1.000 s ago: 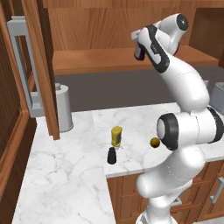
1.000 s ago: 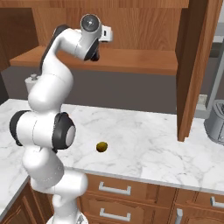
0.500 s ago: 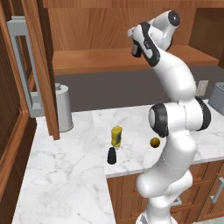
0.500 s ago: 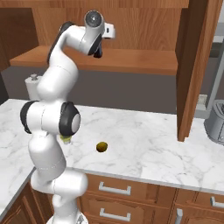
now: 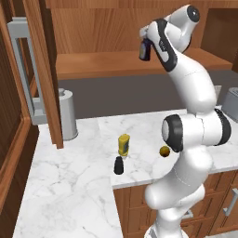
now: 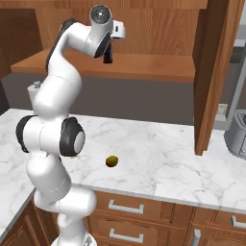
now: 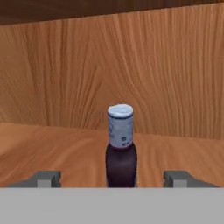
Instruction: There are various items on the counter. Only move the condiments/shakers into the cabinet.
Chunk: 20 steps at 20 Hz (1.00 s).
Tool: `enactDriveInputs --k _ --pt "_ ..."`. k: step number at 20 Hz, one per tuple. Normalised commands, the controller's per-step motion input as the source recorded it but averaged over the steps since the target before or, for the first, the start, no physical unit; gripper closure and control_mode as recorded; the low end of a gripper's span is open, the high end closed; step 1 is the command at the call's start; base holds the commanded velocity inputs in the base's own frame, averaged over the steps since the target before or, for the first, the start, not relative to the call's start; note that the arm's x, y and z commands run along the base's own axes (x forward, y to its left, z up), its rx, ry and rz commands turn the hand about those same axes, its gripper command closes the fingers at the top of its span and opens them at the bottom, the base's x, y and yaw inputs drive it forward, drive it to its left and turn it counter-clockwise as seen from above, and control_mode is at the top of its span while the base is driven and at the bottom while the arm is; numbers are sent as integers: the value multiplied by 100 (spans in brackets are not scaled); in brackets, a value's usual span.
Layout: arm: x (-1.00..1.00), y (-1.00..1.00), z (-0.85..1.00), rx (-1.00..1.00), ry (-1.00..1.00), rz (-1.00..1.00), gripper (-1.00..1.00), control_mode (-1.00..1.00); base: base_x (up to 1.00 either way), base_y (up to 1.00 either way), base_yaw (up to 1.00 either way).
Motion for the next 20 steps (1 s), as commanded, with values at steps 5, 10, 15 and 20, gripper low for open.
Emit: enactDriveInputs --k 5,10,15,20 --pt "-100 14 -50 -6 -24 0 -100 -100 0 0 0" --pt "-100 9 -78 -6 -11 -1 -100 -100 0 0 0" --pt "-100 5 -93 -6 -5 -4 -100 -100 0 0 0" --pt "-100 10 -81 -8 4 -2 -100 -100 0 0 0"
